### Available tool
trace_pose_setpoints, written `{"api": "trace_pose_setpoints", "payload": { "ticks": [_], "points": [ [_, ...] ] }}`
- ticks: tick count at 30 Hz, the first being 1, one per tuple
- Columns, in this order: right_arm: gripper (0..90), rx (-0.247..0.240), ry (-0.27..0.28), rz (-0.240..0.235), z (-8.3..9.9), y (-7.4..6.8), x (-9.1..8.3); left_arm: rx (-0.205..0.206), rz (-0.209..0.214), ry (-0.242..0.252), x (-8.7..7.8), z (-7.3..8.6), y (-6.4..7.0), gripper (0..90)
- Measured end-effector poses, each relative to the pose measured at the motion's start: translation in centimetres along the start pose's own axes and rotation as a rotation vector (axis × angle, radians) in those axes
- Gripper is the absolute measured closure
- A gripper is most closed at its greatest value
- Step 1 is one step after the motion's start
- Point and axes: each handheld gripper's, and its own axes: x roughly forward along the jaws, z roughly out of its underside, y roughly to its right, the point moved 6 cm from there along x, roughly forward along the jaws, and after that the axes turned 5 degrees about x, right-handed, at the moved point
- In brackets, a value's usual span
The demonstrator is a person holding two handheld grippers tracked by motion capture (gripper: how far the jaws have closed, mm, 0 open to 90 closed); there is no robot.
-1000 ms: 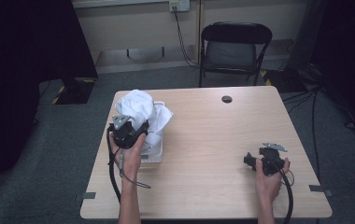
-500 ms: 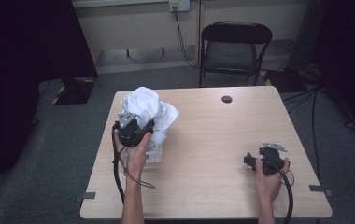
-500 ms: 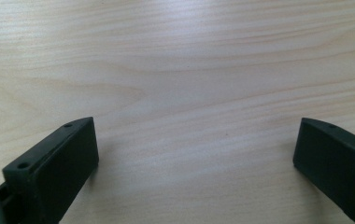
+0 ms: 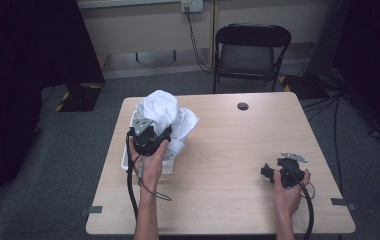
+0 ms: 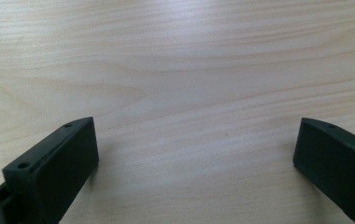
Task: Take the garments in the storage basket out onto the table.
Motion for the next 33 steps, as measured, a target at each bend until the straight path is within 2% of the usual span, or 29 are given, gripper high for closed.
{"api": "trace_pose_setpoints", "payload": {
  "ticks": [18, 23, 26, 33],
  "points": [
    [0.0, 0.000, 0.000, 0.000, 0.0, 0.0, 0.0, 0.016, 0.038, 0.004, 0.7, -0.7, 1.9, 66.8],
    [0.0, 0.000, 0.000, 0.000, 0.0, 0.0, 0.0, 0.022, 0.033, 0.001, 1.0, -0.7, 2.5, 66.8],
    [0.0, 0.000, 0.000, 0.000, 0.0, 0.0, 0.0, 0.036, 0.022, 0.001, 1.1, -0.7, 2.9, 66.8],
    [0.0, 0.000, 0.000, 0.000, 0.0, 0.0, 0.0, 0.058, 0.043, -0.007, 1.7, -0.7, 4.3, 66.7]
  ]
}}
